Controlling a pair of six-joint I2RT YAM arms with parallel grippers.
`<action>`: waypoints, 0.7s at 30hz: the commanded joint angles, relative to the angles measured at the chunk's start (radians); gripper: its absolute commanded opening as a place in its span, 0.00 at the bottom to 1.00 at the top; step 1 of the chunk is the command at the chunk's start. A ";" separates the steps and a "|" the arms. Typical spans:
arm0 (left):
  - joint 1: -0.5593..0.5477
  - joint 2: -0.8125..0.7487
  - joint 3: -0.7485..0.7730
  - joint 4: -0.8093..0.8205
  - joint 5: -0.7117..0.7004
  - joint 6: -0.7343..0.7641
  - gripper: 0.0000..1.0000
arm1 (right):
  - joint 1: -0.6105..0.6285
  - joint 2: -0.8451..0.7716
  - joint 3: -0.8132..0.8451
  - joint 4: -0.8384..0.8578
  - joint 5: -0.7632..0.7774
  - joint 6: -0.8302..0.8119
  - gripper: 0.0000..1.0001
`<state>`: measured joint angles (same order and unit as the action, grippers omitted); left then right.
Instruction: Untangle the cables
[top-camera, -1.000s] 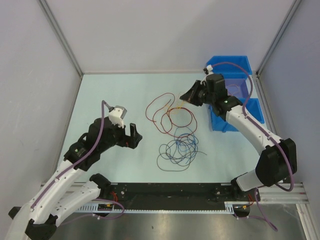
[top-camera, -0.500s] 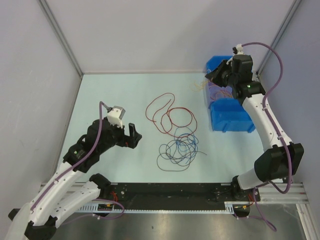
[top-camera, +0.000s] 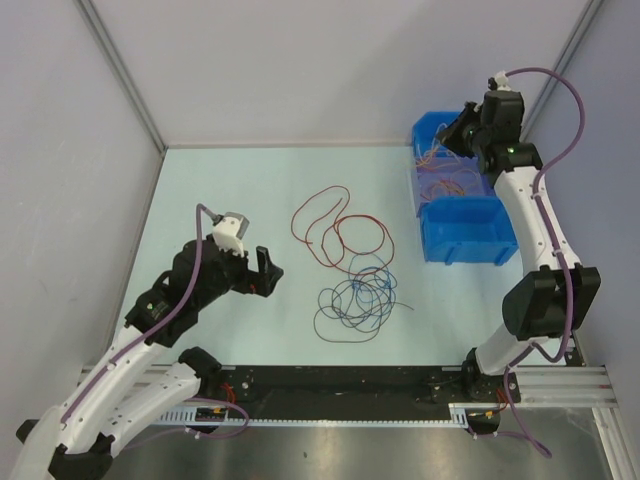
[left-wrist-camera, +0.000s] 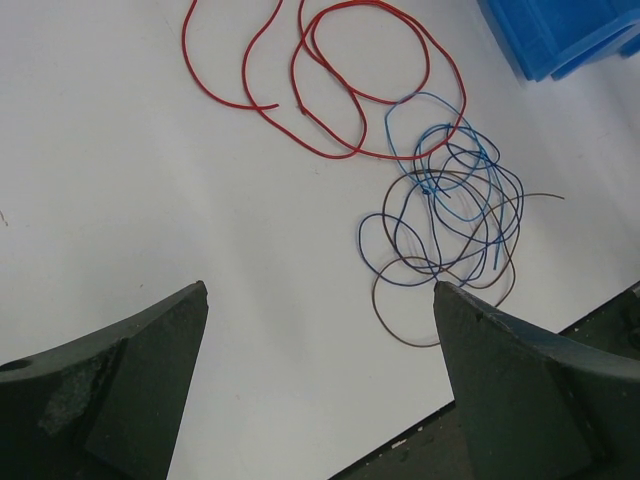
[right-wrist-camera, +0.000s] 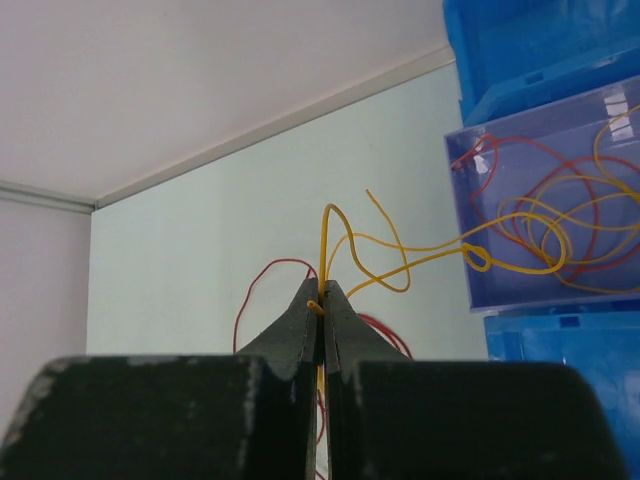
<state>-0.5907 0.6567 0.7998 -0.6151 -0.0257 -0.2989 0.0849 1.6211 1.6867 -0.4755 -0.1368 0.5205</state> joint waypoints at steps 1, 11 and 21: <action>0.011 -0.016 -0.004 0.021 -0.020 -0.019 1.00 | -0.033 0.034 0.108 -0.017 0.031 -0.039 0.00; 0.020 -0.017 -0.004 0.021 -0.019 -0.019 1.00 | -0.103 0.120 0.183 -0.018 0.045 -0.054 0.00; 0.029 -0.012 -0.005 0.023 -0.017 -0.019 1.00 | -0.129 0.197 0.255 -0.038 0.068 -0.073 0.00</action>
<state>-0.5735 0.6521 0.7994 -0.6151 -0.0326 -0.2993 -0.0395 1.8103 1.8824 -0.5163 -0.1001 0.4717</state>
